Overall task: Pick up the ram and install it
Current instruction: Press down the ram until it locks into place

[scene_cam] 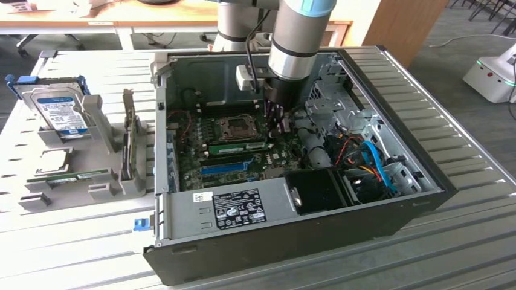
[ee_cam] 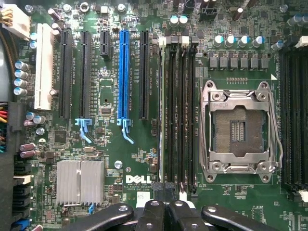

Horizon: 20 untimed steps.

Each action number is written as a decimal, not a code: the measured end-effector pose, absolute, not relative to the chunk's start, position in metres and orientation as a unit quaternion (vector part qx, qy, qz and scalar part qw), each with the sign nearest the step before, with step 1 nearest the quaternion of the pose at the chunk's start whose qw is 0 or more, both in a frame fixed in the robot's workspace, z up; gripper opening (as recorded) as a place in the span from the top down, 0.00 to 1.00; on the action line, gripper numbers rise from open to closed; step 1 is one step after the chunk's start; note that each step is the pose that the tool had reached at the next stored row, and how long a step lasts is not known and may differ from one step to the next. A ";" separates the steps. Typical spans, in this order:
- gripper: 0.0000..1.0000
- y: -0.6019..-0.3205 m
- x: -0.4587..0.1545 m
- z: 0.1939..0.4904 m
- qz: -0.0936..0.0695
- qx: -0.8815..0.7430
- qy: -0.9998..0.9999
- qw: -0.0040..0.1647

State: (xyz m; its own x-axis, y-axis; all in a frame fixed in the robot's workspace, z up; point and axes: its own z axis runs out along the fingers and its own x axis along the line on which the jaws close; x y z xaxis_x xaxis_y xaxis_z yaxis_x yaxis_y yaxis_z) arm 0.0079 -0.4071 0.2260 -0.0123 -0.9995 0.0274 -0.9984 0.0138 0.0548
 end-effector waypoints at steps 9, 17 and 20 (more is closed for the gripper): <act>0.90 -0.407 0.008 0.239 -0.010 0.702 -0.711 0.029; 0.90 -0.407 0.008 0.248 -0.010 0.702 -0.711 0.029; 0.90 -0.407 0.008 0.248 -0.010 0.702 -0.711 0.029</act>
State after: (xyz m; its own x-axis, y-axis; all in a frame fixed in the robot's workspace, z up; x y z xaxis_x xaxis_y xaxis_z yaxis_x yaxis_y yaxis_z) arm 0.0082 -0.4071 0.2476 -0.0121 -0.9995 0.0278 -0.9984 0.0136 0.0548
